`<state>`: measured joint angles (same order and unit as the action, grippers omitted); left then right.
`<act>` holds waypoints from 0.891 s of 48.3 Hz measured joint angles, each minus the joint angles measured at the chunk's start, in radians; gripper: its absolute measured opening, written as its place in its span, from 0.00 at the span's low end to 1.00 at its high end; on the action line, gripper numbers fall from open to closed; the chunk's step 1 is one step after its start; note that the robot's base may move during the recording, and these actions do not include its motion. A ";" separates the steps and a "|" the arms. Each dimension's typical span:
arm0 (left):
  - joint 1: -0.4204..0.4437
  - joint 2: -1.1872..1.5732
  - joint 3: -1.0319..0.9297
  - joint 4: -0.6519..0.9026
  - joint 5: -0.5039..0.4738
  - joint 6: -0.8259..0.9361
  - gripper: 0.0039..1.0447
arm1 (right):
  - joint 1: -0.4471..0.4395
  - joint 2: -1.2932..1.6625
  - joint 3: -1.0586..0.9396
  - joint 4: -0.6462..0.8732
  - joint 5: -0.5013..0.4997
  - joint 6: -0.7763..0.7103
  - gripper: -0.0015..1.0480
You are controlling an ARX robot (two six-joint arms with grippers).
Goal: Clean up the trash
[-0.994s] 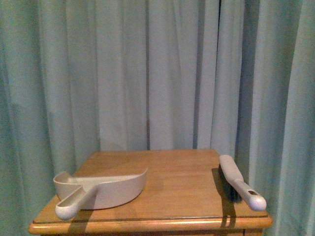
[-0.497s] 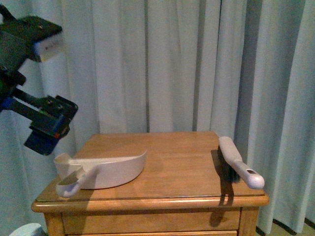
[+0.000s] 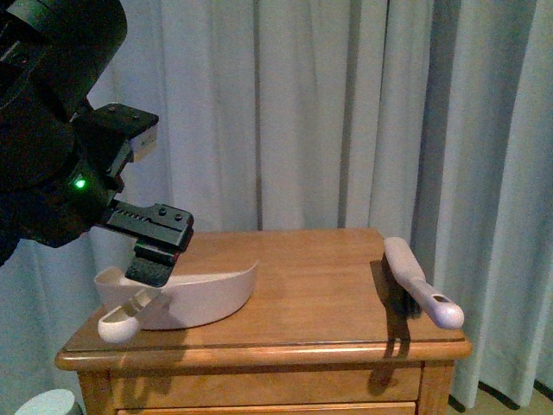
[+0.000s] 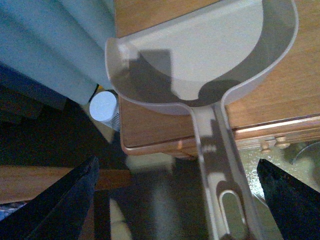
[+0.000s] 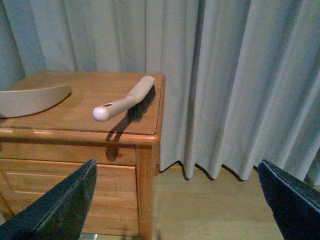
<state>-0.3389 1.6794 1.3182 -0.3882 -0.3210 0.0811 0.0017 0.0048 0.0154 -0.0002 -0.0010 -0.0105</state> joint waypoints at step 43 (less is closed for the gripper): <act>-0.051 0.085 0.060 -0.072 0.031 -0.185 0.93 | 0.000 0.000 0.000 0.000 0.000 0.000 0.93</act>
<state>-0.3901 1.7649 1.3777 -0.4599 -0.2897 -0.1036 0.0017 0.0048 0.0154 -0.0002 -0.0006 -0.0105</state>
